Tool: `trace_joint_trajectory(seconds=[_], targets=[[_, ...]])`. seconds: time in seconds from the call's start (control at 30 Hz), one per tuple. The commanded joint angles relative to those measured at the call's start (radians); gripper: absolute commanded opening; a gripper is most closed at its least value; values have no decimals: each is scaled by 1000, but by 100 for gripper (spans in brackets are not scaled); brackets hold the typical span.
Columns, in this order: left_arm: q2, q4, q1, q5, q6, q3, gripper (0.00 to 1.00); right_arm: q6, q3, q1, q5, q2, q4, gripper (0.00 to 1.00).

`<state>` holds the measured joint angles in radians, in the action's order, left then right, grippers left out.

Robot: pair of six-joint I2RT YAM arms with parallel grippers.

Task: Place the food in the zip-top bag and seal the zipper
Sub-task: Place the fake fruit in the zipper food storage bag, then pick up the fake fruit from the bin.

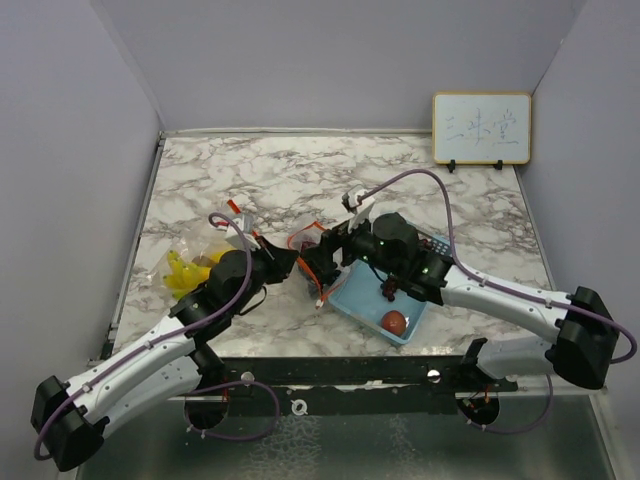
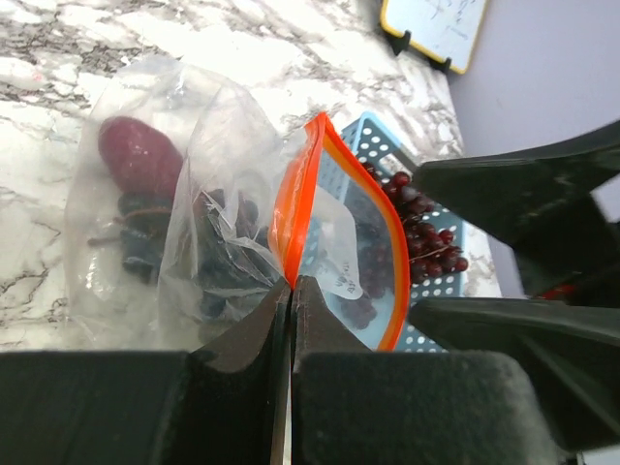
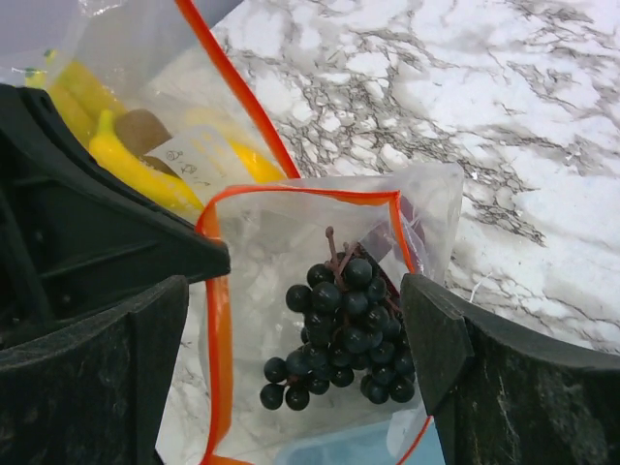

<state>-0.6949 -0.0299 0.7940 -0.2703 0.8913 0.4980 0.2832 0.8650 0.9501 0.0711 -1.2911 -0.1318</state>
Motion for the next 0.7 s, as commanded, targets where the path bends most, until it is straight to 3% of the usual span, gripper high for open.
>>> trace_joint_trajectory(seconds=[0.0, 0.1, 0.2, 0.37, 0.67], targets=[[-41, 37, -1, -8, 3, -7, 0, 74, 22, 1, 135, 42, 116, 89], [-49, 35, 0, -6, -14, 8, 0, 245, 82, -16, 465, 29, 414, 88], [-35, 34, 0, -10, -33, 16, 0, 368, 95, -134, 490, 2, 582, 87], [-9, 38, 0, -13, -52, 11, 0, 374, -26, -329, 327, -8, 495, 88], [-3, 48, -1, -1, -57, -4, 0, 296, 22, -351, 371, -277, 425, 88]])
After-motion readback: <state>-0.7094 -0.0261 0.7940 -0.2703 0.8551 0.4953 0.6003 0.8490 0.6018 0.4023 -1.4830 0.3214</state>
